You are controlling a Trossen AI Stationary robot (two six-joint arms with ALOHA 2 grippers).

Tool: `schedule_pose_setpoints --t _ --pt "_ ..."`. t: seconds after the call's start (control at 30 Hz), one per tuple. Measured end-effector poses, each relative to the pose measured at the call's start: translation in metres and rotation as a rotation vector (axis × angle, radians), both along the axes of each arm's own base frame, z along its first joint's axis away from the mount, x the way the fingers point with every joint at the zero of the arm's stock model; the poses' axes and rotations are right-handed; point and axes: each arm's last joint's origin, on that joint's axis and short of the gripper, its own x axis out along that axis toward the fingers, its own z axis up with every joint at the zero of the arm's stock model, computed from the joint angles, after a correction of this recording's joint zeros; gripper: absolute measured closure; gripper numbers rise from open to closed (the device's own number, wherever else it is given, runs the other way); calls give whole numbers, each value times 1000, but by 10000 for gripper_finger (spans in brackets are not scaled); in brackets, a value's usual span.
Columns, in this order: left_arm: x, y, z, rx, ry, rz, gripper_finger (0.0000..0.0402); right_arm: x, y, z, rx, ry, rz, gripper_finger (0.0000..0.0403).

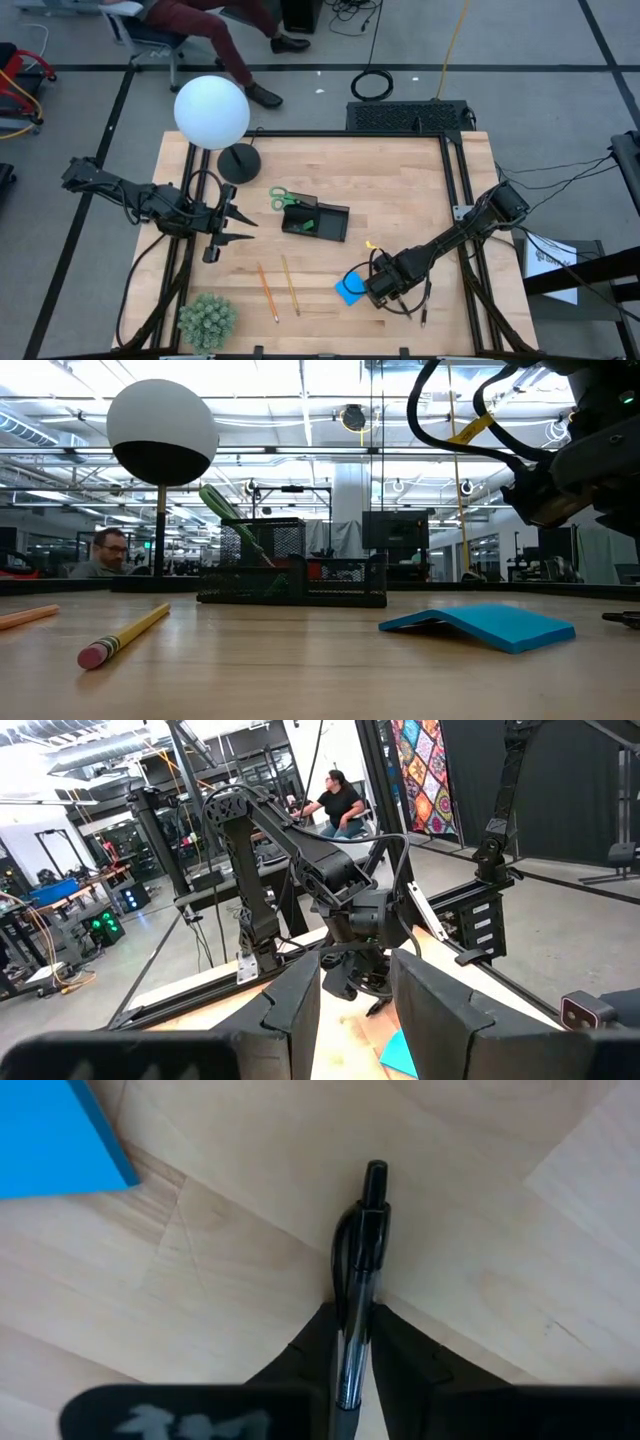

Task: Pick and place office supplies into organizer
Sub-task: Put the left black pen into the black desk organizer

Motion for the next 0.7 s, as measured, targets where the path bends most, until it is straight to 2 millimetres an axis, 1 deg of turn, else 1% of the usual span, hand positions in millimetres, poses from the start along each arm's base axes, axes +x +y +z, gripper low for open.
schedule_pose_setpoints --t 0.2,0.53,0.7 --pt "0 0 0 0 0 0 270 0 0 2 -3 -18 15 373" --pt "0 0 0 -1 0 0 270 1 -5 17 -28 -104 -3 379" --pt "0 0 0 -1 0 0 270 3 -7 19 -24 -118 3 386"
